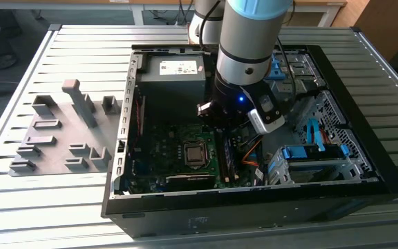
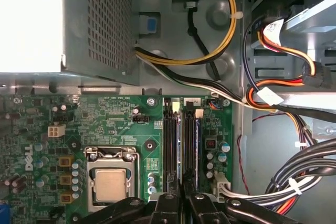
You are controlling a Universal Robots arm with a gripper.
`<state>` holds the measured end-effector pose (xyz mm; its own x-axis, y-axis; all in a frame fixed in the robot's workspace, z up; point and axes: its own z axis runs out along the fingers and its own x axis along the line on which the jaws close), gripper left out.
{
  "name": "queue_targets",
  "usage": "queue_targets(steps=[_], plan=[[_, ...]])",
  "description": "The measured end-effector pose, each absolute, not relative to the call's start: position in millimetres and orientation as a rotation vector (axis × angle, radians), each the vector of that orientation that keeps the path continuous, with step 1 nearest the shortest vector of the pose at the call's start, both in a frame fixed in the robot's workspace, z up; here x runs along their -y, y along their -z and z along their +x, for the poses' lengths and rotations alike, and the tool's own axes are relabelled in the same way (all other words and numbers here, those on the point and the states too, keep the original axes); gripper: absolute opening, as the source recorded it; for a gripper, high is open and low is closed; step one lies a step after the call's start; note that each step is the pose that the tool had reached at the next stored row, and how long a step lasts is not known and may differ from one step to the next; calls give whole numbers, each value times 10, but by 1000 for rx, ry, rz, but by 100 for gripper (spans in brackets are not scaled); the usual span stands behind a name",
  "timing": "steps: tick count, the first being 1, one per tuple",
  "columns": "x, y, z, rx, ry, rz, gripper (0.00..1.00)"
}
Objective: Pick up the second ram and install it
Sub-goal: 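Insert the second ram into the second slot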
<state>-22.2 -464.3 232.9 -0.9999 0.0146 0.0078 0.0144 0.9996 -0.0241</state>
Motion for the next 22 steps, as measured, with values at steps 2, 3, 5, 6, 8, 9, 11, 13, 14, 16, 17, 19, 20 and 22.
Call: queue_targets(steps=[2,3,5,6,8,9,11,13,14,16,17,19,20,22], plan=[[4649,-2327,-222,3133,-38,-23,14],[4652,-2325,-222,3133,-37,-23,14],[4655,-2320,-222,3133,-37,-23,14],[4657,-2318,-222,3133,-37,-23,14],[4660,-2313,-222,3133,-37,-23,14],[4661,-2311,-222,3133,-37,-23,14],[4664,-2304,-222,3133,-38,-23,14],[4667,-2297,-222,3133,-37,-23,14],[4670,-2293,-222,3133,-37,-23,14],[4676,-2286,-222,3133,-37,-23,14],[4680,-2282,-222,3133,-37,-23,14],[4685,-2276,-222,3133,-37,-23,14],[4686,-2274,-222,3133,-37,-23,14],[4688,-2271,-222,3133,-38,-23,14]])
